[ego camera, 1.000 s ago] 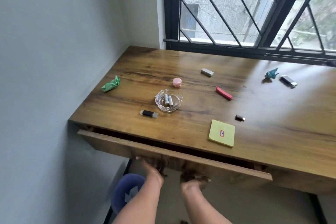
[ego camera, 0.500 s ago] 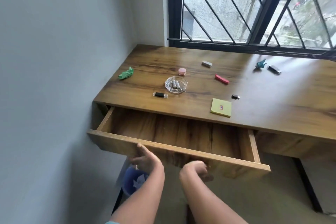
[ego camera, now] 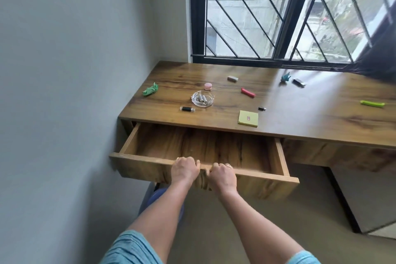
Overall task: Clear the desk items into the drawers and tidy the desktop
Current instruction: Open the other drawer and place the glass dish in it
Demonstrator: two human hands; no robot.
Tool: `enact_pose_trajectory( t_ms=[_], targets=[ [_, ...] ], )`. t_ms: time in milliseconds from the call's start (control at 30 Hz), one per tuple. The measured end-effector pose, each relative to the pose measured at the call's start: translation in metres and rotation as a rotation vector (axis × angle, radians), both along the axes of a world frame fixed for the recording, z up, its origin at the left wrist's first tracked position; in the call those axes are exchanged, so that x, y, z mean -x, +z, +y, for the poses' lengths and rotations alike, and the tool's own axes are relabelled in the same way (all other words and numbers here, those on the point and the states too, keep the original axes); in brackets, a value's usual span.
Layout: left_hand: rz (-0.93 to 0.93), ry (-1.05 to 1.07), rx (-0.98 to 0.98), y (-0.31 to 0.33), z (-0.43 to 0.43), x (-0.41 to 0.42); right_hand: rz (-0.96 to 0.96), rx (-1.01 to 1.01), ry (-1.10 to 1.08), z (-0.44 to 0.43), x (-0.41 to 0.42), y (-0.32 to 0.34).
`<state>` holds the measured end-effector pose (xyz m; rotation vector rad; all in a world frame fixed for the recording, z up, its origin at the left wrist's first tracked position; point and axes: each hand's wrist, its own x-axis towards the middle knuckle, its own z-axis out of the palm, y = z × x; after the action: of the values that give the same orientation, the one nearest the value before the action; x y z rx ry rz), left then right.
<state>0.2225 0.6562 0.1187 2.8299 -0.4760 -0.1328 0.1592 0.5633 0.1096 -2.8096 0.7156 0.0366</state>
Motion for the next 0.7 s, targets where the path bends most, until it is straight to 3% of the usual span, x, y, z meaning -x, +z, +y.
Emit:
enact_pose_trajectory(
  t_ms=[300, 700],
  targets=[
    [0.061, -0.12, -0.41, 0.016, 0.005, 0.032, 0.189, -0.324, 0.089, -0.004, 0.016, 0.021],
    [0.197, -0.229, -0.588, 0.022, 0.018, 0.061, 0.462, -0.443, 0.223, -0.002, 0.044, 0.023]
  ],
)
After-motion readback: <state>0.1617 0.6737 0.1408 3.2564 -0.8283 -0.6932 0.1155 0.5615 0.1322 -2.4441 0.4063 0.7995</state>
